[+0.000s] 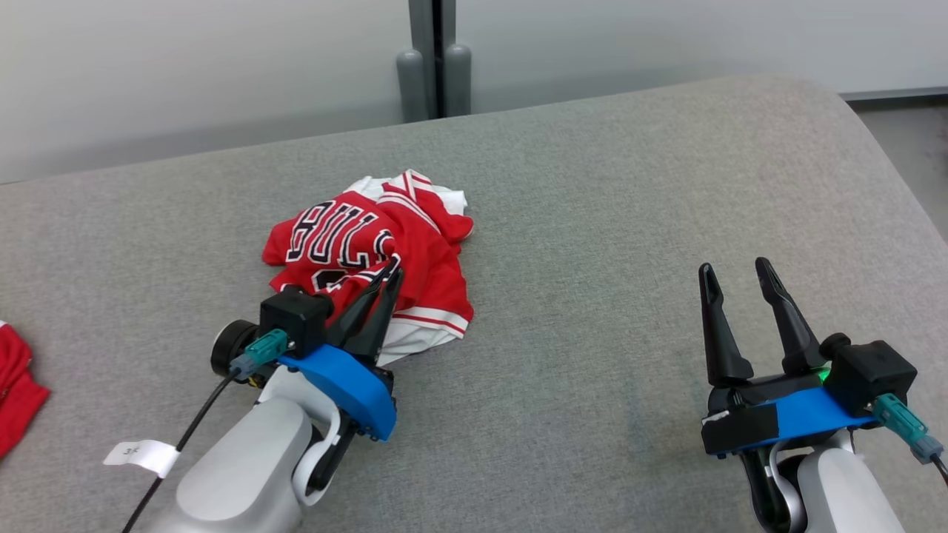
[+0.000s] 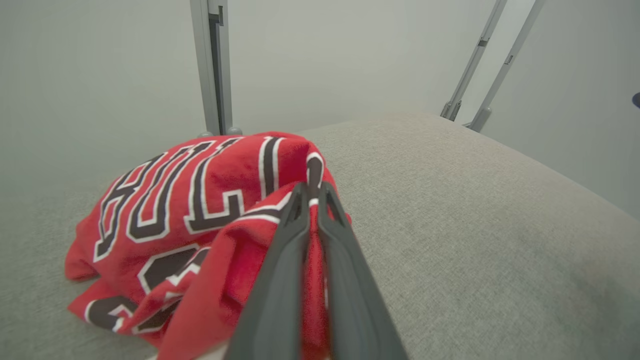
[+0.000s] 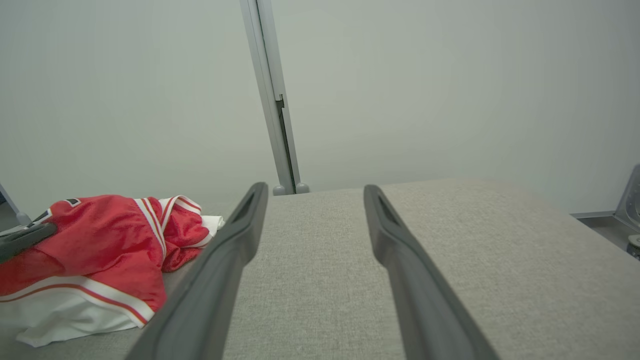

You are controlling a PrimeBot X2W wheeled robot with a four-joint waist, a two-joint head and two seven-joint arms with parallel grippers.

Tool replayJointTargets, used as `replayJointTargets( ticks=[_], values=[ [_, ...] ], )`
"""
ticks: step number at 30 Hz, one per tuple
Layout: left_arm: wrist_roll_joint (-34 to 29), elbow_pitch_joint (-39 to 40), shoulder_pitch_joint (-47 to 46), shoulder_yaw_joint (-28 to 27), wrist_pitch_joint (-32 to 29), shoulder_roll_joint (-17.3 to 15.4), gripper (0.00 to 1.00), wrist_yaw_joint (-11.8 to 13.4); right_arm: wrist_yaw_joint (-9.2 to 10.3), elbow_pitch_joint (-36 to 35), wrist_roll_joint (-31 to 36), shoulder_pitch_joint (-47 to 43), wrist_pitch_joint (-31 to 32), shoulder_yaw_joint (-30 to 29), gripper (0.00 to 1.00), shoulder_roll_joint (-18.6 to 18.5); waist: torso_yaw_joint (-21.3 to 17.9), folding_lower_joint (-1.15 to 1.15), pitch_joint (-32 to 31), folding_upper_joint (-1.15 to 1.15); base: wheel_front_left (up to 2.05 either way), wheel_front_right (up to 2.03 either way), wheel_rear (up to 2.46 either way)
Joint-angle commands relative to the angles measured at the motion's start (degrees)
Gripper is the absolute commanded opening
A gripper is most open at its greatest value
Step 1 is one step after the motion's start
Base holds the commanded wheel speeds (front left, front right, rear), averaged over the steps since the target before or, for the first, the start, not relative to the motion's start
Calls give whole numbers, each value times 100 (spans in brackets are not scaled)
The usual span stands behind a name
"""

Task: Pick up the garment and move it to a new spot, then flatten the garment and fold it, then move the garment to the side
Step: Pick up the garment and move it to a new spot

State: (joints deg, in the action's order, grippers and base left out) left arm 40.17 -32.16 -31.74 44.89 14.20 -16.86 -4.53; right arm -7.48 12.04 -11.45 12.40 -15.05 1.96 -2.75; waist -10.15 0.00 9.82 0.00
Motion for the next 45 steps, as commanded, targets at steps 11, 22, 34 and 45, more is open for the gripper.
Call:
replayJointTargets(
  ticks=[11, 22, 34, 45],
  values=[
    [-927, 960, 430, -1508, 104, -53, 100, 426, -2, 104, 89, -226, -19, -53, 100, -25, 428, 0, -334, 0, 0, 0, 0],
    [-1880, 1752, 1755, -3237, 101, -16, 100, 519, -2, 254, 137, -363, -19, -52, 100, -26, 1007, 0, -762, 0, 0, 0, 0],
    [-2463, 1945, 2845, -4045, 102, 363, 100, 287, -2, 342, 157, -480, -20, -49, 100, -26, 1279, 0, -958, 0, 0, 0, 0],
    [-2905, 1822, 3112, -4575, 102, 820, 100, -9, -3, 544, 208, -521, -19, -96, 100, -26, 1372, 0, -992, 0, 0, 0, 0]
  ],
)
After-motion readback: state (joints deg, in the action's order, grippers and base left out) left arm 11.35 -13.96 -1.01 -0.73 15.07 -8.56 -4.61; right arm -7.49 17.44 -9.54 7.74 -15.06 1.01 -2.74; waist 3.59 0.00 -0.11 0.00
